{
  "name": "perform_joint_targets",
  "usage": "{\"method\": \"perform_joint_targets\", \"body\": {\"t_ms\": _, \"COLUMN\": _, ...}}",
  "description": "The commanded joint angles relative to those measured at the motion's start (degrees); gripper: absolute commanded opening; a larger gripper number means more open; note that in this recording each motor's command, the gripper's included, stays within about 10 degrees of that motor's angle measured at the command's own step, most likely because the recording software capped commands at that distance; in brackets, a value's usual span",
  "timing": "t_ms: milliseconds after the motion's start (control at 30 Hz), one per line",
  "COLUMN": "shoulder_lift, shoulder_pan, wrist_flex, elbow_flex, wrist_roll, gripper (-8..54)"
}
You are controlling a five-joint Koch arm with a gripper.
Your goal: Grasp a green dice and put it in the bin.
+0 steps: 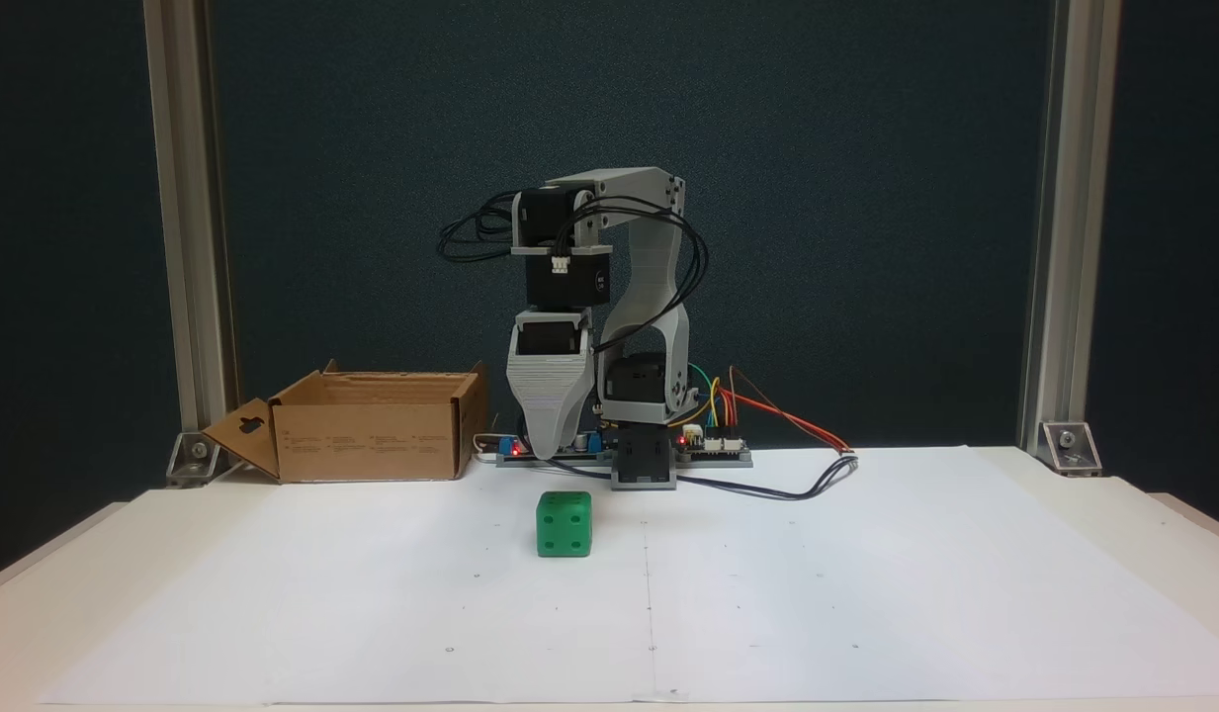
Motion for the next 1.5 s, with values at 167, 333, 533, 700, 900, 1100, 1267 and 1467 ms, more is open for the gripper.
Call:
{"method": "perform_joint_targets", "body": {"t_ms": 167, "shoulder_lift": -0.3, "shoulder_pan": 0.4, "wrist_flex": 0.2, "elbow_flex": -3.1, "wrist_roll": -3.5, "gripper": 46.3}}
{"method": "perform_joint_targets", "body": {"t_ms": 333, "shoulder_lift": -1.0, "shoulder_pan": -0.1, "wrist_flex": -0.1, "elbow_flex": -1.5, "wrist_roll": -3.5, "gripper": 46.5}}
{"method": "perform_joint_targets", "body": {"t_ms": 533, "shoulder_lift": -2.7, "shoulder_pan": -0.1, "wrist_flex": -0.6, "elbow_flex": -0.8, "wrist_roll": -3.4, "gripper": 46.5}}
{"method": "perform_joint_targets", "body": {"t_ms": 700, "shoulder_lift": -3.3, "shoulder_pan": -0.1, "wrist_flex": -3.6, "elbow_flex": 1.3, "wrist_roll": -3.4, "gripper": 46.5}}
{"method": "perform_joint_targets", "body": {"t_ms": 900, "shoulder_lift": -4.7, "shoulder_pan": -0.1, "wrist_flex": -7.9, "elbow_flex": 4.7, "wrist_roll": -3.4, "gripper": 46.5}}
{"method": "perform_joint_targets", "body": {"t_ms": 1100, "shoulder_lift": -5.4, "shoulder_pan": 0.0, "wrist_flex": -12.1, "elbow_flex": 8.5, "wrist_roll": -3.4, "gripper": 46.5}}
{"method": "perform_joint_targets", "body": {"t_ms": 1267, "shoulder_lift": -6.3, "shoulder_pan": 0.0, "wrist_flex": -13.2, "elbow_flex": 9.9, "wrist_roll": -3.4, "gripper": 46.5}}
{"method": "perform_joint_targets", "body": {"t_ms": 1467, "shoulder_lift": -6.4, "shoulder_pan": 0.0, "wrist_flex": -13.9, "elbow_flex": 9.9, "wrist_roll": -3.3, "gripper": 46.4}}
